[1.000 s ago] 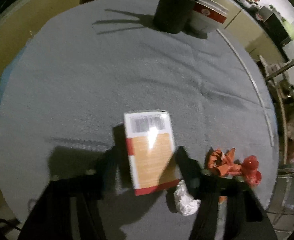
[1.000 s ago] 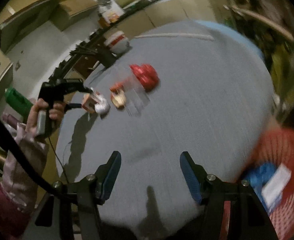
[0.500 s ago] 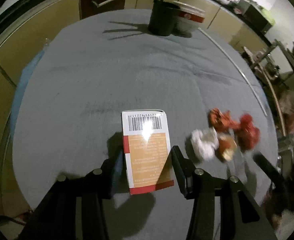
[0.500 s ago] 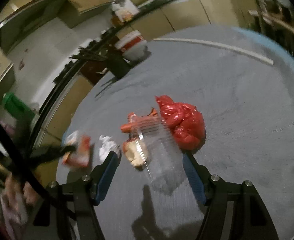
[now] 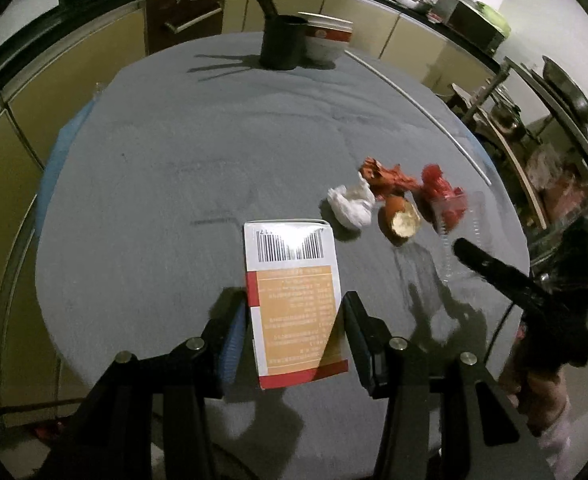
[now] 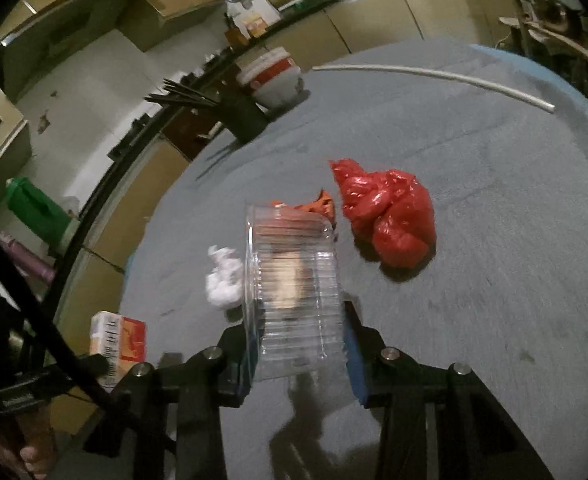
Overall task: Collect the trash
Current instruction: 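Grasp the orange-white box with the left tool while the right tool grasps the clear plastic tray, then lift the orange-white box and clear tray toward the red basket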
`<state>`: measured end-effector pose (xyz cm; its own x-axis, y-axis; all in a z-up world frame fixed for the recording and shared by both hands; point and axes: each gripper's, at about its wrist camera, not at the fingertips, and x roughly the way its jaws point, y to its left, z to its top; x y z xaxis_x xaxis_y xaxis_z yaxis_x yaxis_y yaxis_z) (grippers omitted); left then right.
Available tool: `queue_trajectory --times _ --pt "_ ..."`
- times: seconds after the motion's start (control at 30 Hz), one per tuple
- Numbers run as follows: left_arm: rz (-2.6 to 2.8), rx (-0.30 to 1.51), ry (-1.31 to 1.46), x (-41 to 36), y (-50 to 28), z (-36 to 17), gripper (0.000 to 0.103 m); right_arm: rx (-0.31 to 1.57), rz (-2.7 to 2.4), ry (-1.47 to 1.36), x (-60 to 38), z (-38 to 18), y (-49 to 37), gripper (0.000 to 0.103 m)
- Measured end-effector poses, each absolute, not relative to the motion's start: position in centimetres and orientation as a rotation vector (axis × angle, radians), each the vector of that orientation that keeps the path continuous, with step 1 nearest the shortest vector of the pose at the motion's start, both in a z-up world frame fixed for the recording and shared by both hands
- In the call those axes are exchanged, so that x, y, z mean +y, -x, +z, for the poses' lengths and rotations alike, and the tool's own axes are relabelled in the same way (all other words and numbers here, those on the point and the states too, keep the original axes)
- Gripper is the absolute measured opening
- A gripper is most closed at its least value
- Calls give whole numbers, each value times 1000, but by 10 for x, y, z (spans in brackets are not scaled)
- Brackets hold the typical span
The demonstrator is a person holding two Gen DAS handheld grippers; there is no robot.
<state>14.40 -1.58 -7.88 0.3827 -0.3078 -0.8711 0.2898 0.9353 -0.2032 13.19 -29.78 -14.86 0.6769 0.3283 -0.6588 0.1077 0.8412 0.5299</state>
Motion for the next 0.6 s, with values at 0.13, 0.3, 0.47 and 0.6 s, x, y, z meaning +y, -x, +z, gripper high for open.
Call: queue_trajectory --times 0.13,0.3,0.47,0.6 --pt "-388 1102 1 -19 -126 -75 49 782 137 -592 -299 -130 -91 40" --pt "-400 1055 -15 -24 -102 -60 49 712 141 -599 -303 -104 -36 40" --pt "-387 974 -59 -34 -77 -38 49 648 136 -569 -303 -78 9 40" --pt "-374 881 -107 -44 -55 -17 49 613 138 -561 -306 -64 38 40"
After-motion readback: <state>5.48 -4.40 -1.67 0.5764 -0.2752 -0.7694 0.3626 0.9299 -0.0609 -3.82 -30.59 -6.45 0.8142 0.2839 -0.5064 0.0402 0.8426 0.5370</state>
